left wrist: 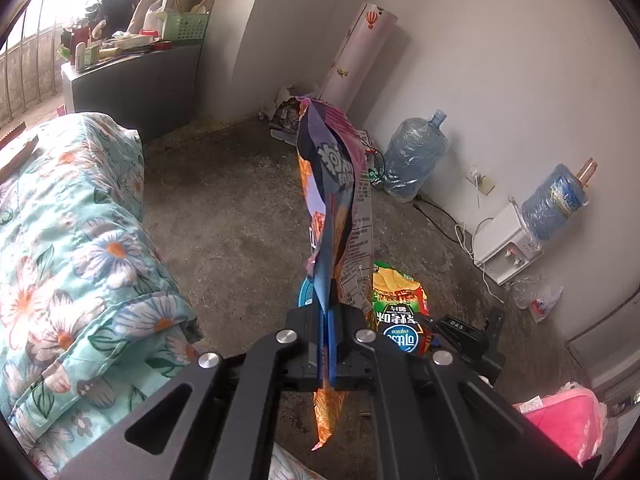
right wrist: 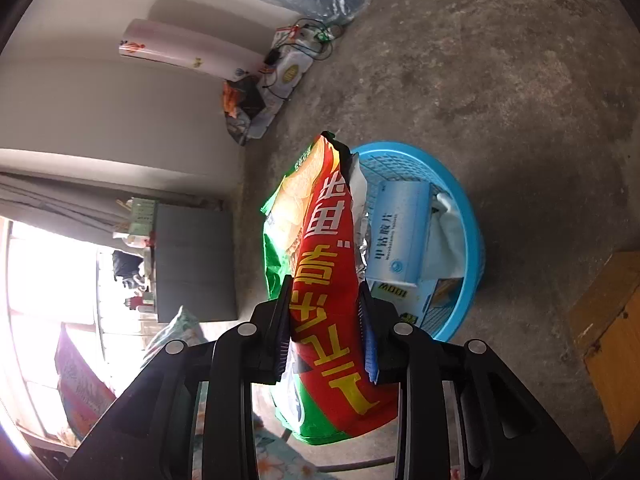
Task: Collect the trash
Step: 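Carry the snack bags with both tools over the blue wastebasket, then open both tools to drop the snack bags into the wastebasket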
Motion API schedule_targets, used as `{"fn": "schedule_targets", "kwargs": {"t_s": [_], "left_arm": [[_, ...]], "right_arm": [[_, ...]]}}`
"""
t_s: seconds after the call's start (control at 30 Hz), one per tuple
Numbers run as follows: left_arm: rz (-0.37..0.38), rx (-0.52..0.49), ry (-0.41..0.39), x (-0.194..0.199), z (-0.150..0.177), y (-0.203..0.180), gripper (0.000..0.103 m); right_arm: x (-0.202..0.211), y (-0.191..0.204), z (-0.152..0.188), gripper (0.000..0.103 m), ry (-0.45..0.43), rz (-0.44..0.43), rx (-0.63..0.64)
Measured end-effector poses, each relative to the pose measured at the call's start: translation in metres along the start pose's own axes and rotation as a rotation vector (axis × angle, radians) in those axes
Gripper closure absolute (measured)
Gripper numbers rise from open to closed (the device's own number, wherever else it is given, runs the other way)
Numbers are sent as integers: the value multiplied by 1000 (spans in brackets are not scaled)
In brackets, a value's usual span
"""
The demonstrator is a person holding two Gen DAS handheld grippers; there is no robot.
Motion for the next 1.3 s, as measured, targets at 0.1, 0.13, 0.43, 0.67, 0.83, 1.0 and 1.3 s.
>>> {"fn": "schedule_targets", "kwargs": {"t_s": [0.1, 0.13, 0.43, 0.67, 0.83, 1.0, 1.3], "left_arm": [[-2, -7, 79, -31, -2, -6, 102], [3, -10, 114, -45, -3, -9, 102], [62, 61, 397, -173, -2, -45, 102], [108, 255, 548, -270, 29, -54, 96], [65, 363, 637, -296, 49, -37, 54], [70, 419, 611, -275, 41, -25, 47], [235, 288, 415, -154, -14, -48, 46]], "right_arm": [[-34, -26, -7, 55, 39, 111, -45], [-40, -35, -9, 54, 45, 131, -60], [16, -82, -4, 47, -136, 53, -119], [11, -101, -2, 47, -54, 37, -142], [16, -95, -1, 47, -41, 3, -147], [20, -86, -1, 48, -44, 21, -83], [65, -52, 6, 48, -186, 85, -31]]}}
Point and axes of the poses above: each gripper's, at about its wrist camera, not at the fingertips, and x roughly against the way its jaws point, y to its left, z to its underside, the point moved 3 cm from there along -x, roughly the way its jaws point, and after that the axes turned 4 degrees about z, right-handed, at the moved point
